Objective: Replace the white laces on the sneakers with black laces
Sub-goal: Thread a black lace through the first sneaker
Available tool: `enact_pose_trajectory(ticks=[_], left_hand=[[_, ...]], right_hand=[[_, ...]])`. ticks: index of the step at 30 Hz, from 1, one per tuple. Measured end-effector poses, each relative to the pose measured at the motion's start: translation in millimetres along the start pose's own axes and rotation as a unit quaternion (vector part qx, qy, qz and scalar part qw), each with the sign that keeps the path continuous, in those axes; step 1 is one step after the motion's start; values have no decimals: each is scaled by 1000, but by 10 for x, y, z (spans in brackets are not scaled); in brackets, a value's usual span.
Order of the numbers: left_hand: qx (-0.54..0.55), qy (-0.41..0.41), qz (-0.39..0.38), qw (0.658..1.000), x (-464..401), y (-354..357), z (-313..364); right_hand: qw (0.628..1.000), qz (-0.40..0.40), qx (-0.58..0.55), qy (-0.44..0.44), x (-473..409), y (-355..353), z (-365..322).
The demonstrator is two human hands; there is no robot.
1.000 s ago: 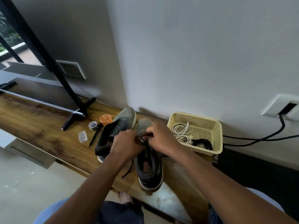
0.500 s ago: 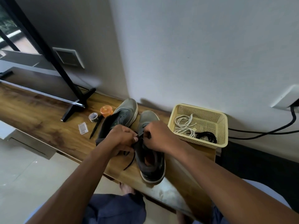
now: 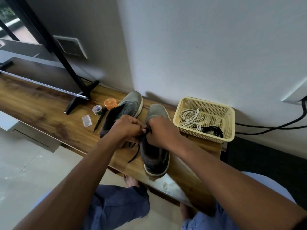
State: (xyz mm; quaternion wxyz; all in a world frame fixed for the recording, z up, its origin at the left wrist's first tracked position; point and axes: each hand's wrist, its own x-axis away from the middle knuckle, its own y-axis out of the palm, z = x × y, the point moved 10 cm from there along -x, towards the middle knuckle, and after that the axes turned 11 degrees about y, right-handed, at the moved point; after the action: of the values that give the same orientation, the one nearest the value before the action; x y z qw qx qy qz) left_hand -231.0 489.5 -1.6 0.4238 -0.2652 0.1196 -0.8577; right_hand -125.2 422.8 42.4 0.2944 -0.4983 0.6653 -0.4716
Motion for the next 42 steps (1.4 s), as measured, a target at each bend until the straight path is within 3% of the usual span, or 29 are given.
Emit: enact_pose_trajectory(ticks=[6,14,23,27,32,37,42], left_hand=[[-53,38,-15,998,-11,-1,69],[-41,60,-39,997,-4,47,87],[-31,44,22,998,-72,-73,46],[-86,69,87,990,-34,-233,152],[-114,127,100,980,60,-259,354],[94,136,119,979,56,-294,416],[316,213,133,915,151,-557,811]], right_hand=[[999,20,-33,8,-29,22,31],[999,26,-39,21,-86,76,105],[992,31,-126,5,-93,-42,134],[991,33,-130,24,-100,-94,149],[993,51,-103,13,-98,-133,127],[994,66,-80,24,-107,-128,166],[992,87,-81,39,-99,-128,208]])
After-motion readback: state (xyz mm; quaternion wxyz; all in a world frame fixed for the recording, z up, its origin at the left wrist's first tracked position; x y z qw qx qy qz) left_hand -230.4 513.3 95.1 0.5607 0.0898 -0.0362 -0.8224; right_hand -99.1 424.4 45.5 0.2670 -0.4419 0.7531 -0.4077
